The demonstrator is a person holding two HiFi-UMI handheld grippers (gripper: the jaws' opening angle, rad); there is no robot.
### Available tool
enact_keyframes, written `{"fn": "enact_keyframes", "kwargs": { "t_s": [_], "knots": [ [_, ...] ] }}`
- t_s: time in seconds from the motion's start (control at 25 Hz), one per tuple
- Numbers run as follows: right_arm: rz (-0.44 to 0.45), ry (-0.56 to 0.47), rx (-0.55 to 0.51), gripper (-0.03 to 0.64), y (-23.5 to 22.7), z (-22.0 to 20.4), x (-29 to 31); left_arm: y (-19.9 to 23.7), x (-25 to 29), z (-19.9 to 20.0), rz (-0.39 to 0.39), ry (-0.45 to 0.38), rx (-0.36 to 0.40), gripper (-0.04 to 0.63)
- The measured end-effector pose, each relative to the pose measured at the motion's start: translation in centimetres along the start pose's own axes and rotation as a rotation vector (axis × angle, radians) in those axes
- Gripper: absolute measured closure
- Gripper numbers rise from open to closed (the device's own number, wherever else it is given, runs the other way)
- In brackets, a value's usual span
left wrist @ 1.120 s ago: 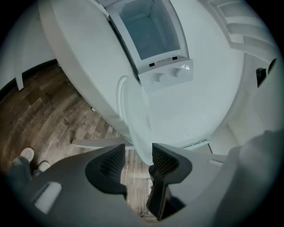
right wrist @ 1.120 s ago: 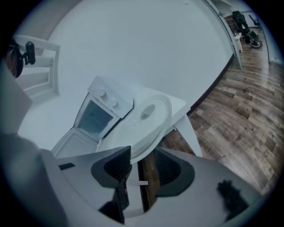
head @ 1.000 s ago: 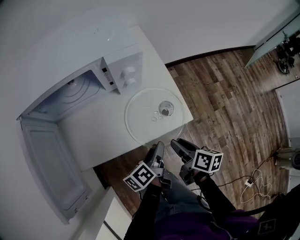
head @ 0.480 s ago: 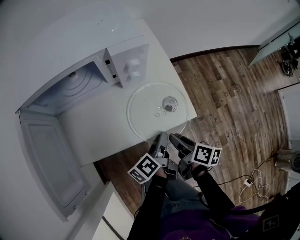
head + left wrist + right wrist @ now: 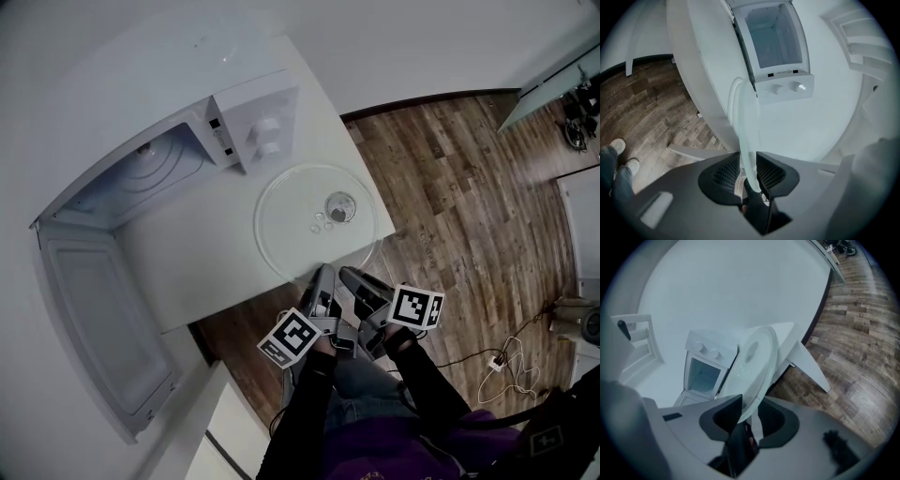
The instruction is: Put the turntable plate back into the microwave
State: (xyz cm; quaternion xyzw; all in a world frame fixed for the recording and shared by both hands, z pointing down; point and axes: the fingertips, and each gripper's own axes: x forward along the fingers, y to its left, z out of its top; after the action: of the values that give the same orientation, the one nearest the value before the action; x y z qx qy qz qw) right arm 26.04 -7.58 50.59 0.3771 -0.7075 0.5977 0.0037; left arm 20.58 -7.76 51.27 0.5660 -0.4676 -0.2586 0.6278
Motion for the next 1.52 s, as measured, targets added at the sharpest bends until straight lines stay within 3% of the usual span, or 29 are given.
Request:
{"fn": "enact_keyframes", "kwargs": {
  "t_s": [0.28, 0.72, 1.04, 1.32, 1.52],
  "knots": [
    [0.024, 0.014, 0.044, 0.526, 0.4, 0.0, -0.5, -0.5, -0.2, -0.1, -0.021, 0.010, -0.011, 0.496],
    [0.061, 0.040, -0.007, 0.538, 1.8, 0.6, -2.1, -1.7, -0.4, -0.8, -0.112, 0.052, -0.026, 0.489],
    [0.079, 0.049, -0.057, 0.546, 2.9, 1.4, -3.1, -2.7, -0.3, 1.4, -0.166, -0.052, -0.064, 0.516],
    [0.103, 0.047, -0.061, 0.545, 3.6, 1.7, -3.3, -3.6, -0.5, 1.7, -0.224, -0.100, -0.144, 0.543],
    [0.124, 0.038, -0.060, 0.542, 4.4, 1.7, -3.3, -3.9, -1.1, 2.2, -0.250, -0.137, -0.159, 0.551]
  ]
}}
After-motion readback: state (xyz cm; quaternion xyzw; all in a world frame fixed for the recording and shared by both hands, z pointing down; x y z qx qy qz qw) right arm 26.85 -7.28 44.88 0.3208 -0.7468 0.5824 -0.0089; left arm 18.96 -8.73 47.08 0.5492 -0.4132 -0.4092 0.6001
